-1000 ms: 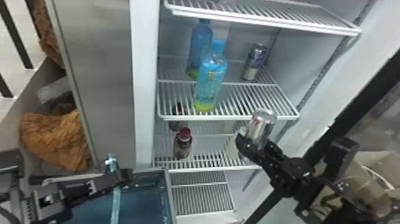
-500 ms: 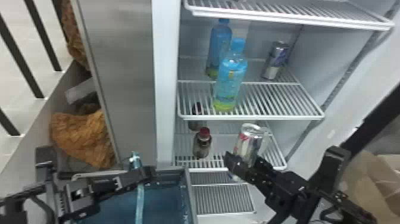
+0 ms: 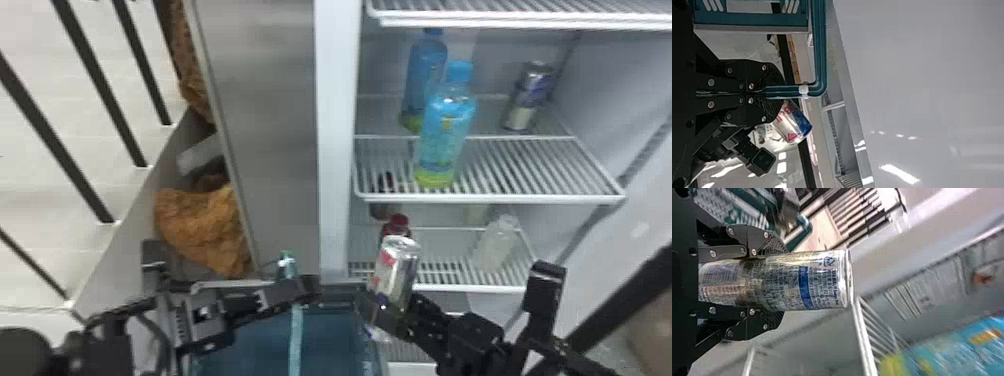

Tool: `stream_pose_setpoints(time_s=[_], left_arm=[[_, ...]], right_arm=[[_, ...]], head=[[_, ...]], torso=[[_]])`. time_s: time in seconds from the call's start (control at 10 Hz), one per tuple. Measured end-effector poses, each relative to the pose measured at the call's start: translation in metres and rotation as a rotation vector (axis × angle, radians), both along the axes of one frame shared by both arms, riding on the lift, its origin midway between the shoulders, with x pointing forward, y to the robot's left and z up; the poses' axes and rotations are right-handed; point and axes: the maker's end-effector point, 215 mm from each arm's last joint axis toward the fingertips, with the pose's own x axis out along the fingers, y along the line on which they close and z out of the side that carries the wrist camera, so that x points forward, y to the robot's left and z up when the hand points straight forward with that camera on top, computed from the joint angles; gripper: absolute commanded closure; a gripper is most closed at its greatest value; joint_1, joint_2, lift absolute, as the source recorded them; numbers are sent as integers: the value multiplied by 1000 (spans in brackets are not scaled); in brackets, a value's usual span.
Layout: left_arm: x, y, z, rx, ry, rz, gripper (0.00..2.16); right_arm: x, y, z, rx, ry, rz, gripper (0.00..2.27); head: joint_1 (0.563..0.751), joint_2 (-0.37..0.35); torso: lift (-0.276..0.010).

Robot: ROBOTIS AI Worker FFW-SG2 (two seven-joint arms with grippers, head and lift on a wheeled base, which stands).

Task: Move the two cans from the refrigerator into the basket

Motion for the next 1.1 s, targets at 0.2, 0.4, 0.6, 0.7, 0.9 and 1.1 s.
stream_pose_setpoints(time_s=[0.2,0.4,0.6,0.7,0.9,1.1], left_arm=[[1,0,1,-1,-2,1,1197],[2,-1,2,-3,-5,2,1197],[2,1,3,-4,-7,5,1197],[3,1,3,-4,-7,6,1197],[3,1,3,-5,-8,7,1197],[3,1,3,-4,-7,6,1197]], right_arm=[[-14,37,-13,51,60,97,1257],[-30,61,-29,61,124,172,1055],[-40,71,-37,60,159,213,216],[-40,71,-39,58,165,217,44],[-40,70,-39,62,169,217,154],[-34,62,-39,51,160,200,160]], head=[[695,83],[695,133],[695,153],[695,156],[695,155],[695,146]], torso=[[-35],[-35],[-35],[-35],[-35],[-35]])
